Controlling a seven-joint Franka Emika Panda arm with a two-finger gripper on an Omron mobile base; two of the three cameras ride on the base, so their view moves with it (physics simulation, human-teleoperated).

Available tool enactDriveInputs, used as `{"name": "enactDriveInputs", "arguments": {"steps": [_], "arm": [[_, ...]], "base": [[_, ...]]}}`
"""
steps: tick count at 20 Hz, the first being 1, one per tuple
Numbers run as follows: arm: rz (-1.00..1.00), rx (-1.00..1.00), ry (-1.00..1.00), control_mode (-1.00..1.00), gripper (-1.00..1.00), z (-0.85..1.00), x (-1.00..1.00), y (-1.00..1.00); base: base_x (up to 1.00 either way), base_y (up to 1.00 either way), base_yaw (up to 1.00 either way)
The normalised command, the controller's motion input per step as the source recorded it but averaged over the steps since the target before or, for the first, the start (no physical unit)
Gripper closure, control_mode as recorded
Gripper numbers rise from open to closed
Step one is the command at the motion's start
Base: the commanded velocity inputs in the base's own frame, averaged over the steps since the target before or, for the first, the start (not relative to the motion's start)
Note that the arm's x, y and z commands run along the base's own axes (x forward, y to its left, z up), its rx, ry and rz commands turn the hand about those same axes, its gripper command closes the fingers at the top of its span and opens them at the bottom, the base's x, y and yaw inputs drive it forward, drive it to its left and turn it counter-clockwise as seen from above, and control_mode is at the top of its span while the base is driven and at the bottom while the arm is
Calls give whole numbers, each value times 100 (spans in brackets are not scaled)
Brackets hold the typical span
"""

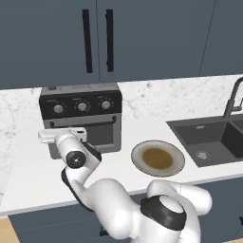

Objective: Pick up the kebab skewer and baguette bread, and place them inside the toaster oven. Close the toaster oven door and start by setting the timer.

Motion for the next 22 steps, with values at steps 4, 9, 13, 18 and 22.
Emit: {"name": "enactDriveInputs", "arguments": {"steps": [4, 9, 13, 18, 22], "arm": [[0, 0, 0, -100, -100, 60, 0, 31], [0, 0, 0, -100, -100, 23, 10, 5], [0, 0, 0, -100, -100, 0, 8, -32], [0, 0, 0, -100, -100, 0, 28, -27], [-1, 0, 2, -100, -100, 0, 28, 0]], "base": [[0, 0, 0], [0, 0, 0], [0, 0, 0], [0, 0, 0], [0, 0, 0]]}}
